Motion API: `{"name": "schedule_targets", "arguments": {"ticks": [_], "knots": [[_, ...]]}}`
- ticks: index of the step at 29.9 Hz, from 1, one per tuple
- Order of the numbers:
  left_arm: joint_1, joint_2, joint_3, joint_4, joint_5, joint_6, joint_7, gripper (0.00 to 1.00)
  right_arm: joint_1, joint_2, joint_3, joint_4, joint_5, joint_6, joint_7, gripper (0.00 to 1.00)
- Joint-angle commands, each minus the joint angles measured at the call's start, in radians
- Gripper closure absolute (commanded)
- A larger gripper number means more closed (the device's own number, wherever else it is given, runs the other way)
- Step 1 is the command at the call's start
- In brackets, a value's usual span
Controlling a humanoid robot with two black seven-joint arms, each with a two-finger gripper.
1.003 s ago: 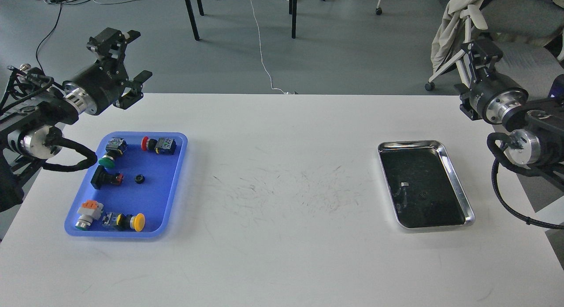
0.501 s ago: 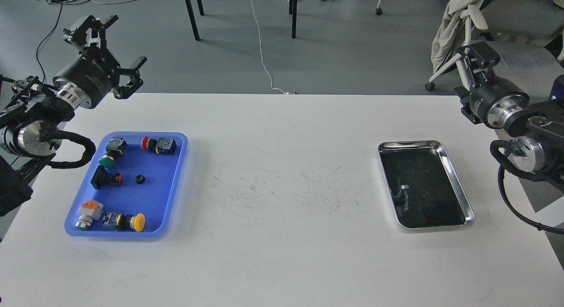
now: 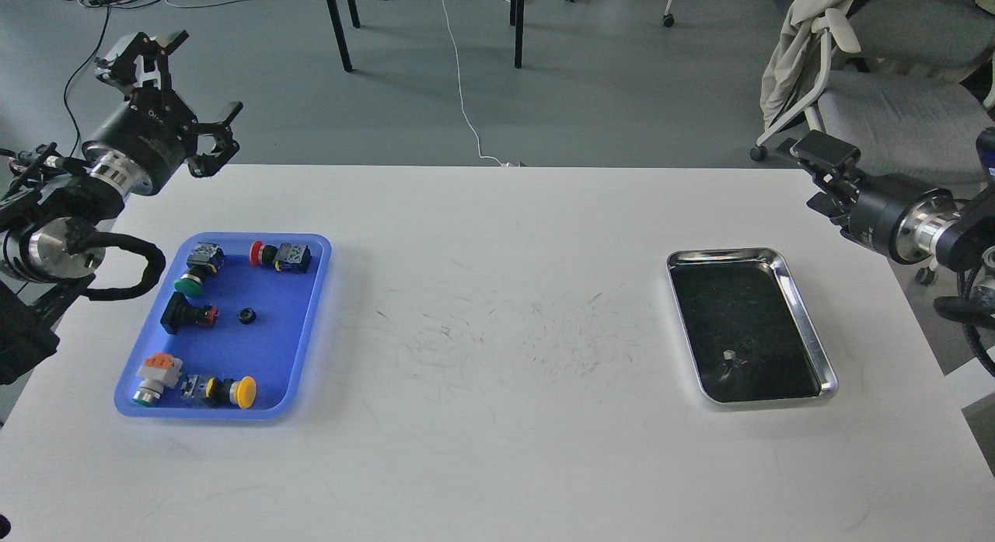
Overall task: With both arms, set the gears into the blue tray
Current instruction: 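Move the right gripper over the metal tray, then lower the right gripper into the metal tray and grasp a small black gear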
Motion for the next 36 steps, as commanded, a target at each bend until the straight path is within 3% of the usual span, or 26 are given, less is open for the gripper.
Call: {"name": "schedule_targets", "arguments": {"ticks": [1, 10, 15, 24, 31, 36], "knots": [[-0.002, -0.008, 0.001, 0.001, 0.001, 0.012, 0.0, 0.01, 0.014, -0.044, -0.045, 0.024, -0.124, 0.034, -0.019, 0.02], [0.014, -0.011, -0.002, 0.003, -0.003, 0.023, -0.005, 0.01, 0.023, -0.07, -0.049, 0.084, -0.469, 0.053, -0.031, 0.03], [0.014, -0.011, -0.006, 0.004, -0.003, 0.023, -0.005, 0.01, 0.038, -0.075, -0.055, 0.087, -0.593, 0.17, 0.018, 0.02], [0.02, -0.012, -0.02, 0.015, -0.003, 0.021, -0.012, 0.01, 0.042, -0.046, -0.118, 0.04, -0.991, 0.204, 0.118, 0.02], [0.021, -0.006, -0.023, 0.015, -0.003, 0.021, -0.028, 0.01, 0.042, 0.011, -0.137, -0.02, -1.063, 0.244, 0.153, 0.03], [0.034, 0.003, -0.043, 0.015, -0.008, 0.009, -0.005, 0.01, 0.055, 0.092, -0.21, -0.092, -1.093, 0.244, 0.165, 0.03]]}}
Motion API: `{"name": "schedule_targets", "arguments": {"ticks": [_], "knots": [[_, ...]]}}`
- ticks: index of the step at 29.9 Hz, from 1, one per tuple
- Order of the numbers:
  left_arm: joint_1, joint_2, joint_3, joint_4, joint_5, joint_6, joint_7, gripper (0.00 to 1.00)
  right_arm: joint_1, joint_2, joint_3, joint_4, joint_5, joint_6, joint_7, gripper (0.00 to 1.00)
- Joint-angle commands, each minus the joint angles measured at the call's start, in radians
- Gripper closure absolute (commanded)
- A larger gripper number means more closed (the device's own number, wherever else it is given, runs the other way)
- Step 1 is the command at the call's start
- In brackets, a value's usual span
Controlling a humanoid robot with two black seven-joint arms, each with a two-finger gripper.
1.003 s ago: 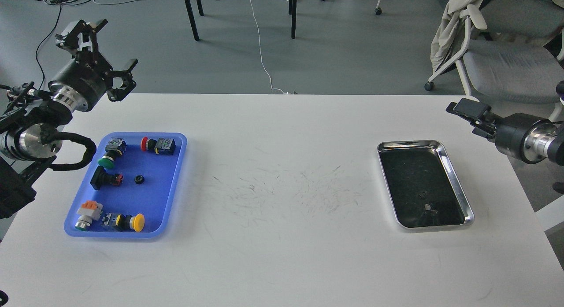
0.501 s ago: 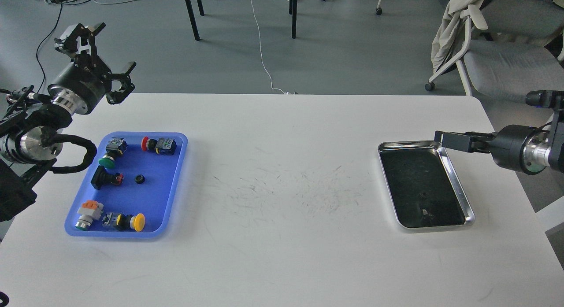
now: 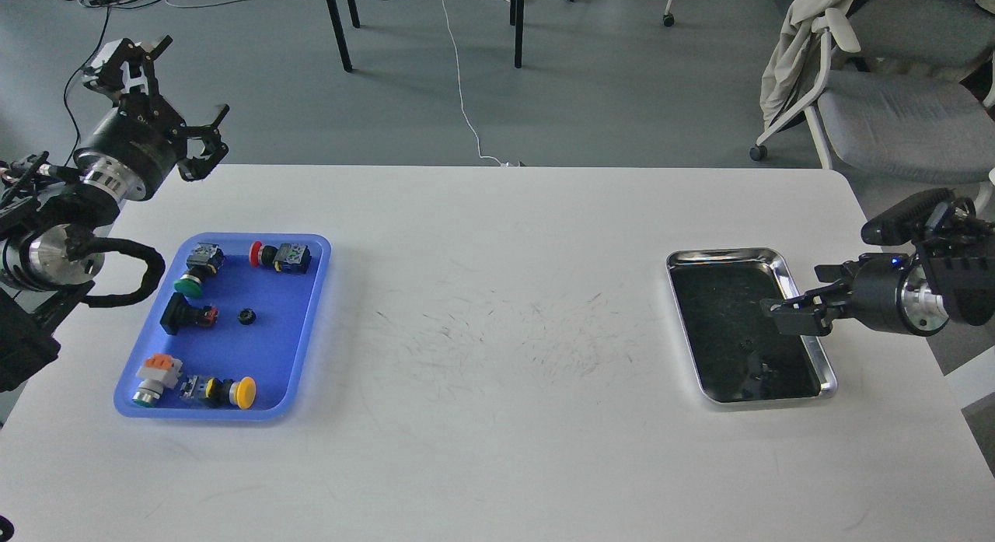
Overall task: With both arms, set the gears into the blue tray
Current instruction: 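Lower the right gripper into the metal tray and grasp a small black gear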
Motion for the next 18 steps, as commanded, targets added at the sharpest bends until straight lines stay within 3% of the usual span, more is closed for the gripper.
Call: {"name": "schedule_targets", "arguments": {"ticks": [1, 10, 18], "knots": [[0.009, 0.007, -0.009, 0.0, -0.005, -0.005, 0.027, 0.01, 0.01, 0.055, -0.044, -0.044, -0.01, 0.0, 0.01, 0.03], [0.018, 0.007, -0.013, 0.021, -0.016, 0.002, 0.028, 0.01, 0.025, 0.164, -0.096, -0.113, -0.033, 0.0, 0.027, 0.04], [0.018, 0.003, -0.015, 0.038, -0.014, 0.002, 0.025, 0.01, 0.048, 0.197, -0.17, -0.144, -0.065, 0.002, 0.078, 0.08]]}}
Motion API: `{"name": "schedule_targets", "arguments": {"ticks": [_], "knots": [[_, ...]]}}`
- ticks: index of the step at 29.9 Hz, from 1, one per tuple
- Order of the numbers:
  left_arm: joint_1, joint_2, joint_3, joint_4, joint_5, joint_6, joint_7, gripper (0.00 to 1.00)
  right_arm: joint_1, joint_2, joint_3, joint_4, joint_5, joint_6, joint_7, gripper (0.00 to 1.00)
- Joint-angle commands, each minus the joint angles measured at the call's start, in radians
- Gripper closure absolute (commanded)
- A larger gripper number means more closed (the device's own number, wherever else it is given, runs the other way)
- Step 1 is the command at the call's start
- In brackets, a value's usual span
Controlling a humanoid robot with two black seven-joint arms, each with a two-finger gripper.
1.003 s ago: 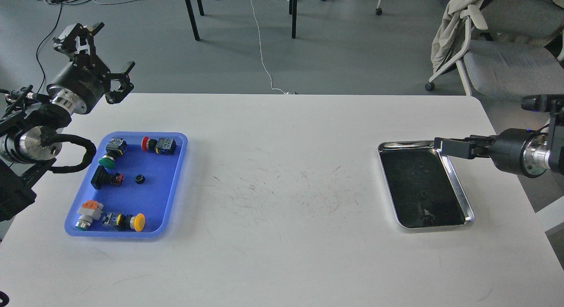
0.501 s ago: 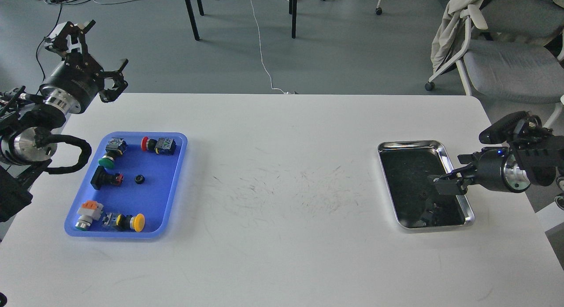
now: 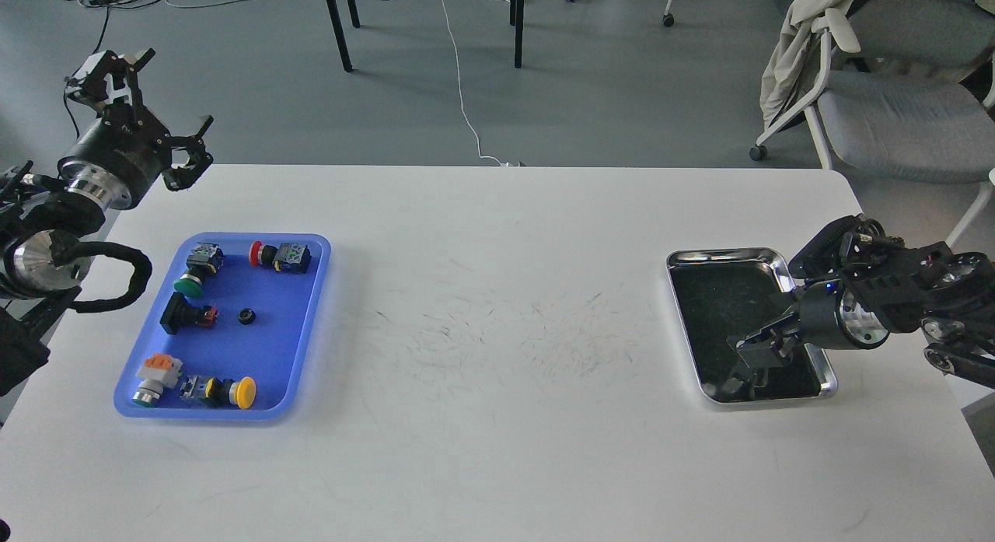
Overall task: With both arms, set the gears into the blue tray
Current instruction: 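Lower the right gripper into the metal tray and grasp a small black gear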
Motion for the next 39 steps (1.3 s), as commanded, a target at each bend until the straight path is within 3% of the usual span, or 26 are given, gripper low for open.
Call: {"name": "schedule_targets", "arguments": {"ticks": [1, 11, 16, 24, 39], "knots": [[0.0, -0.004, 0.001, 0.007, 0.001, -0.001, -0.001, 0.01, 0.0, 0.015, -0.01, -0.016, -0.002, 0.0, 0.008, 0.08], [0.0, -0.007, -0.001, 0.033, 0.001, -0.007, -0.004, 0.01, -0.004, 0.08, -0.039, -0.073, -0.004, 0.0, 0.012, 0.1], [0.0, -0.008, -0.001, 0.036, 0.001, -0.004, -0.006, 0.01, 0.0, 0.092, -0.058, -0.087, -0.004, 0.0, 0.048, 0.12], [0.0, -0.011, -0.001, 0.048, 0.002, -0.005, -0.006, 0.01, 0.005, 0.092, -0.082, -0.091, -0.005, 0.002, 0.066, 0.15], [-0.001, -0.008, 0.004, 0.047, 0.004, -0.002, -0.006, 0.01, -0.01, 0.107, -0.084, -0.128, -0.005, 0.002, 0.074, 0.31]]}}
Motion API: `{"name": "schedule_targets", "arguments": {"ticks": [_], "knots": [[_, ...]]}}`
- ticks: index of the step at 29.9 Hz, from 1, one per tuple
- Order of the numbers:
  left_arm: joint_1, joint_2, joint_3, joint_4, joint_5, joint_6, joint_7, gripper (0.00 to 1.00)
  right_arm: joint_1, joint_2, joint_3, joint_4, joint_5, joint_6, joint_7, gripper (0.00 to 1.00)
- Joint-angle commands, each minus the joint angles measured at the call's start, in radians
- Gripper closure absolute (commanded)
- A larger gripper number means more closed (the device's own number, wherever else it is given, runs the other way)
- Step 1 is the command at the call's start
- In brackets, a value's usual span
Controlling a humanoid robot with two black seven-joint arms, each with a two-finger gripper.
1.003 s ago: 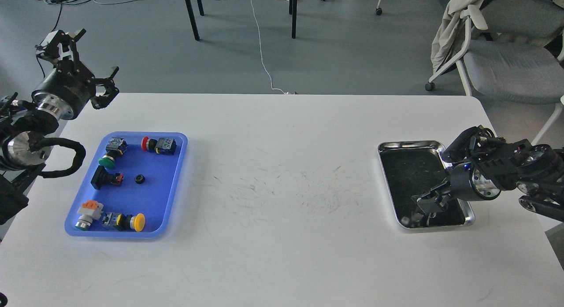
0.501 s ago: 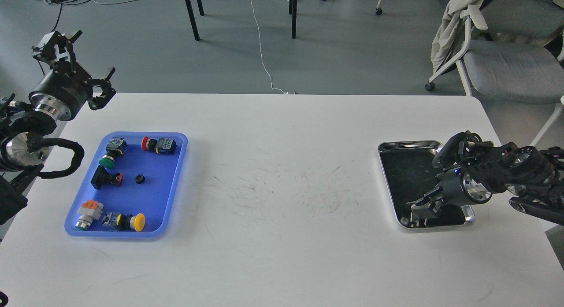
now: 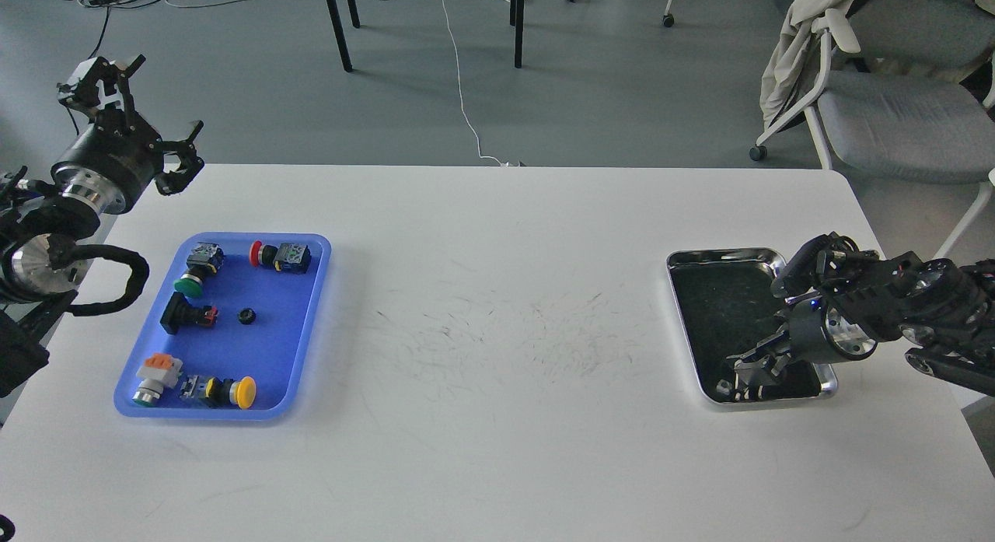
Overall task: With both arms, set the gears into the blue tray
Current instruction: 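Lower the right gripper into the metal tray and grasp a small black gear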
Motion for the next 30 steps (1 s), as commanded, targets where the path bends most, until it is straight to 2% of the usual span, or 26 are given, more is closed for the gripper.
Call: {"name": "schedule_targets", "arguments": {"ticks": [1, 6, 16, 19, 25, 30], "knots": [[-0.001, 0.002, 0.002, -0.001, 0.0, -0.001, 0.0, 0.01, -0.003, 0.005, -0.001, -0.001, 0.0, 0.0, 0.002, 0.32], [0.001, 0.005, 0.005, -0.001, 0.002, 0.001, 0.0, 0.01, -0.006, 0.01, -0.001, -0.012, 0.0, 0.0, 0.022, 0.45], [-0.001, 0.007, 0.009, 0.0, 0.002, 0.004, 0.0, 0.01, -0.004, 0.019, -0.003, -0.015, -0.001, 0.015, 0.032, 0.55], [0.001, 0.009, 0.009, 0.0, 0.003, 0.004, 0.002, 0.01, -0.006, 0.019, -0.003, -0.018, 0.0, 0.015, 0.032, 0.56], [0.001, 0.01, 0.009, -0.001, 0.003, 0.005, 0.002, 0.01, -0.004, 0.019, -0.003, -0.019, 0.0, 0.015, 0.032, 0.65], [0.003, 0.01, 0.009, 0.0, 0.003, 0.005, 0.002, 0.01, -0.004, 0.019, -0.003, -0.019, 0.0, 0.015, 0.035, 0.68]]}}
